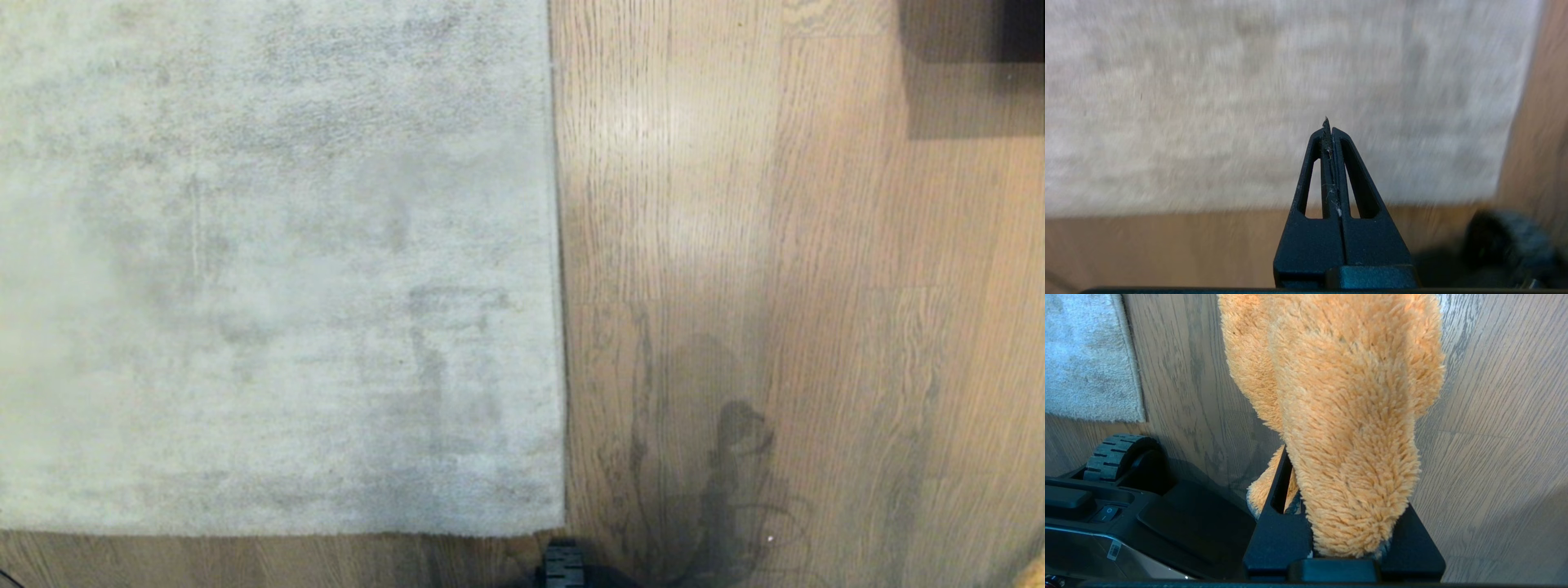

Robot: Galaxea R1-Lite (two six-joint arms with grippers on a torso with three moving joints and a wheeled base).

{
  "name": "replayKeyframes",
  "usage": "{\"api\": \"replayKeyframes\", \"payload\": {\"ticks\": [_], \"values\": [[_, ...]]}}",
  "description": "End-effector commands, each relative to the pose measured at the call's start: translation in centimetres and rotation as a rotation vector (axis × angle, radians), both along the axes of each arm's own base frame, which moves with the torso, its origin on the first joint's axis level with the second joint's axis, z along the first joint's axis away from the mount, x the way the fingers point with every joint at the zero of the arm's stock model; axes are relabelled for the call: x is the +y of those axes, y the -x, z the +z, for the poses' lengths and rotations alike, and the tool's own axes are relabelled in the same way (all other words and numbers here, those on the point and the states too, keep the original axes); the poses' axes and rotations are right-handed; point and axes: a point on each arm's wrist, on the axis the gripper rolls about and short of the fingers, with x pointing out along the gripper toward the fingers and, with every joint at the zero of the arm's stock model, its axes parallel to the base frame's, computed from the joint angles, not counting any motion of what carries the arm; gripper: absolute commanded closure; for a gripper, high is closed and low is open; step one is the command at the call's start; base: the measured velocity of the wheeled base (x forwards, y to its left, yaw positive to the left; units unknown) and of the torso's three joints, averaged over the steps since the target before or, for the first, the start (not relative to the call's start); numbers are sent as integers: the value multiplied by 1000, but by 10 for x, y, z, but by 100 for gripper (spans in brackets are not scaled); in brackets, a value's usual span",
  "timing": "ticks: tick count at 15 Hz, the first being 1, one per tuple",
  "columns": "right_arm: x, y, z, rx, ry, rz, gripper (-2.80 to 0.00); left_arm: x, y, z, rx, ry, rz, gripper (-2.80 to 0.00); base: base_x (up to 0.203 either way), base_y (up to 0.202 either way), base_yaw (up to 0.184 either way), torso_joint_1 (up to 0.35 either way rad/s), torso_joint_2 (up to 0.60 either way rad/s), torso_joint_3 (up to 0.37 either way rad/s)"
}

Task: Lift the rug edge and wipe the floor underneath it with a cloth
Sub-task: Put down the rag

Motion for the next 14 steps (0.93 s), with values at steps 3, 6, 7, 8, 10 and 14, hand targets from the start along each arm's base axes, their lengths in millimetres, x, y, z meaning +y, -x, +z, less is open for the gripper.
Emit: {"api": "replayKeyframes", "payload": {"ticks": [3, 6, 7, 8, 10, 14], "values": [[0, 0, 0, 3, 1, 1, 0, 0, 0, -1, 5, 34, 19, 0, 0, 0, 0, 0, 0, 0], [0, 0, 0, 2, 1, 0, 0, 1, 0, -4, 44, -8, 38, 0, 0, 0, 0, 0, 0, 0], [0, 0, 0, 2, 1, 2, 0, 1, 0, -5, 48, -39, 31, 0, 0, 0, 0, 0, 0, 0], [0, 0, 0, 2, 1, 2, 0, 0, 0, -5, 53, -72, 14, 0, 0, 0, 0, 0, 0, 0], [0, 0, 0, 2, 1, 1, 0, 0, 0, -5, 52, -75, 10, 0, 0, 0, 0, 0, 0, 0], [0, 0, 0, 2, 1, 0, 0, 0, 0, -5, 51, -77, 12, 0, 0, 0, 0, 0, 0, 0]]}}
